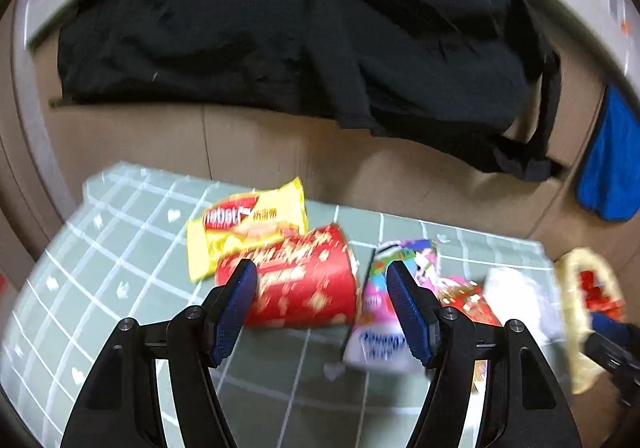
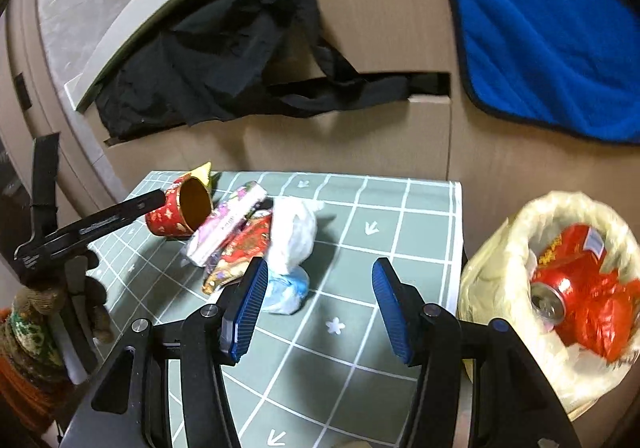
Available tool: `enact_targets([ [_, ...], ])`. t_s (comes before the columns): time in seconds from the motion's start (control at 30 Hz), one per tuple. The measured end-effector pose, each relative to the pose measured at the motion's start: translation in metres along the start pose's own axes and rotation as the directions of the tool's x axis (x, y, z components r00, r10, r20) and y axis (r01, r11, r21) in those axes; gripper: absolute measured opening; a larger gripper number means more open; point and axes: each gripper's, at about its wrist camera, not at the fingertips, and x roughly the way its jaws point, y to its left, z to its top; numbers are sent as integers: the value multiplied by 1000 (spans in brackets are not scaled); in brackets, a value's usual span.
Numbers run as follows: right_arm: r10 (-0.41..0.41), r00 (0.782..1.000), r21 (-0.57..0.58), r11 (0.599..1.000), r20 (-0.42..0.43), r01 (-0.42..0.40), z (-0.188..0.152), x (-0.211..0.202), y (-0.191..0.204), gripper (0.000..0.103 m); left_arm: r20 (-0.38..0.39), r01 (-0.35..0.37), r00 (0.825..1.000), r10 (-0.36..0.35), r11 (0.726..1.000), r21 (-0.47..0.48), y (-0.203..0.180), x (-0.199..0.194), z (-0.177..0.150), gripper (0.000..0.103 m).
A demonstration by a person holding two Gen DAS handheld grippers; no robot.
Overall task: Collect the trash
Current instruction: 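Grasp the red paper cup rim with the left gripper while the right reaches the yellow chip bag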
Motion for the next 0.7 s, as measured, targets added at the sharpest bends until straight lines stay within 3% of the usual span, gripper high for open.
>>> enact_targets([
  [0.13,-43,999,-18,999,13,44,-5,-9,-5,52,43,-156,988,151,976,152,-20,16,0,68],
  [0.3,-72,997,-41,996,25,73,-5,-19,-10,52,43,-143,989,139,983,116,19,2,-8,68],
  [0.53,17,1000,-22,1000,15,-17,8,-4,10,52,40,-130,991,130,992,0,93,-31,-23,64],
  [0.63,69,998,-19,997,-13,-69,10,8,27,52,-14,-129,992,129,991,-33,115,-26,-28,50],
  [0.7,90,996,-46,995,-28,-92,15,14,44,52,-50,-126,991,122,988,-85,129,-22,-32,34],
])
